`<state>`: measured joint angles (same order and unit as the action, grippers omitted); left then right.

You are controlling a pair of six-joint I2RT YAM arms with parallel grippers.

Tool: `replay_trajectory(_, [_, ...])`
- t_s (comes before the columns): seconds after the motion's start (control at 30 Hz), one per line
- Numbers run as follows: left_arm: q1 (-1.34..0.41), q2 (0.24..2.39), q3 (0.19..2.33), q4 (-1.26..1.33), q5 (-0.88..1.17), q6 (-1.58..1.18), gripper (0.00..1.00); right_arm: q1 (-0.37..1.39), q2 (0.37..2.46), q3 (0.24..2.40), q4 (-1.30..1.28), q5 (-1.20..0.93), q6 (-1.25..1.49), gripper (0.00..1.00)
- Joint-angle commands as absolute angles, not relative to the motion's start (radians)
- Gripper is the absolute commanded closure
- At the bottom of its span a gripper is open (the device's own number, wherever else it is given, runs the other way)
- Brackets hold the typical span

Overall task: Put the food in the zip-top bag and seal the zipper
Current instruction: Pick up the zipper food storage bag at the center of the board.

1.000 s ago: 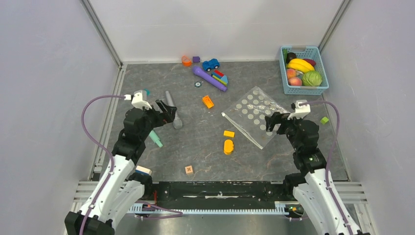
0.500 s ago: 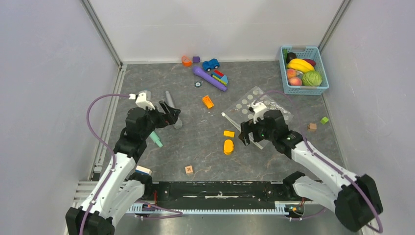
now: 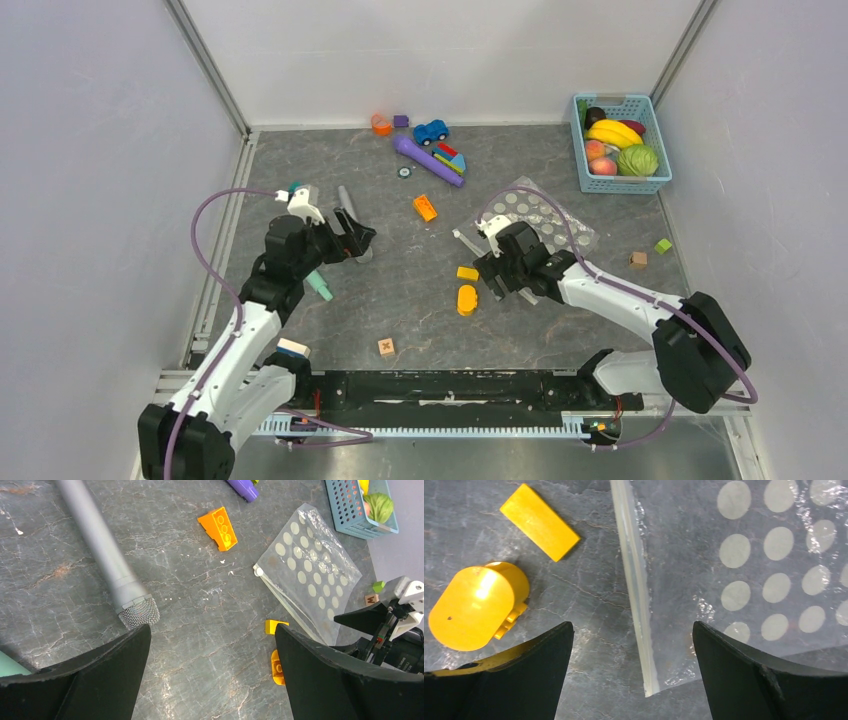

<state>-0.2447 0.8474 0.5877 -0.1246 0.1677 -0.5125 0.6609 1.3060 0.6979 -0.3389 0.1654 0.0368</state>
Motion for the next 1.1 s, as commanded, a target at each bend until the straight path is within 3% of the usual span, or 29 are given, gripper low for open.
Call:
replay_trajectory(0.0, [-0.247,0.864,0.603,-0.09,0.209,-0.477,0.0,0.663,1.312,0.746,-0.313,0.266,0.034,0.05])
replay_trajectory(0.4, [-0.247,0.928,0.615,-0.075,0.249,-0.482,0.0,0.663,1.429,0.78,-0.271,0.319,0.042,0.31])
replay_trajectory(0.53, [-0.247,0.938,0.617,-0.074,0.26,-0.48,0.0,0.663,1.46,0.79,-0.254,0.334,0.063,0.53])
replay_trajectory(0.63, [-0.247,0.943,0.62,-0.073,0.263,-0.48,0.0,0.663,1.477,0.799,-0.247,0.356,0.074,0.62])
replay_trajectory(0.83, [-0.247,0.94,0.619,-0.073,0.27,-0.481,0.0,0.663,1.509,0.8,-0.24,0.417,0.093,0.64])
replay_trajectory(1.07, [-0.247,0.94,0.619,-0.072,0.274,-0.483,0.0,0.663,1.528,0.79,-0.226,0.456,0.115,0.72])
